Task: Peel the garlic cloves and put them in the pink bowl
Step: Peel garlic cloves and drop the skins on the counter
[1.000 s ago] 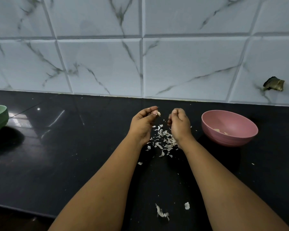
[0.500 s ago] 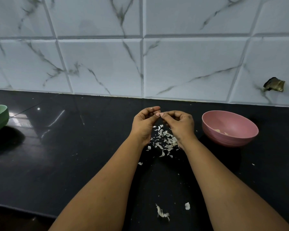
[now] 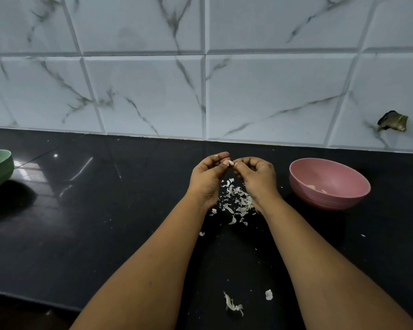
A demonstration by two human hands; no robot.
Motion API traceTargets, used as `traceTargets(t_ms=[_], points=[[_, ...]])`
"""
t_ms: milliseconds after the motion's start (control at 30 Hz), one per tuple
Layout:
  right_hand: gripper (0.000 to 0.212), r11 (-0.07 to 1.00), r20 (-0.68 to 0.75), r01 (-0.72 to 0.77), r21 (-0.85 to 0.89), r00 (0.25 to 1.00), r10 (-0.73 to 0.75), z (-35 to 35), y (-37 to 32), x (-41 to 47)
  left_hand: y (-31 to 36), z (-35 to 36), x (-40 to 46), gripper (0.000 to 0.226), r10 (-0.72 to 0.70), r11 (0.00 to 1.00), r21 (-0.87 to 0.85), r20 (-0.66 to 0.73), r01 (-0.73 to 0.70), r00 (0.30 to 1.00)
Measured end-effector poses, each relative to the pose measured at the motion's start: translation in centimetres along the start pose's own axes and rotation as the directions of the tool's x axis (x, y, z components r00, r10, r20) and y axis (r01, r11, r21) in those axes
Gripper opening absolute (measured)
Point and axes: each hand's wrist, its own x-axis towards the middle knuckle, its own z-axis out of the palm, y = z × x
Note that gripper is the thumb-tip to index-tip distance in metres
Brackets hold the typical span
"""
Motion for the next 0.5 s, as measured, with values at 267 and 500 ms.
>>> traceTargets(t_ms=[267,500], points=[[0.008,0.947,0.013,0.195,-0.257,0.980,-0.198,-0.29,-0.07,-0.33,-0.16,-0.31,0.31,0.020,0.060,0.993,0.103,-0.018,-0.058,0.998],[0.009,0.774,0.101,0.397,-0.493,0.910,-0.402,-0.43,-0.15,-0.67,-0.22,-0.63,0.30,0.016,0.164,0.925,0.352,-0.029,-0.144,0.986]])
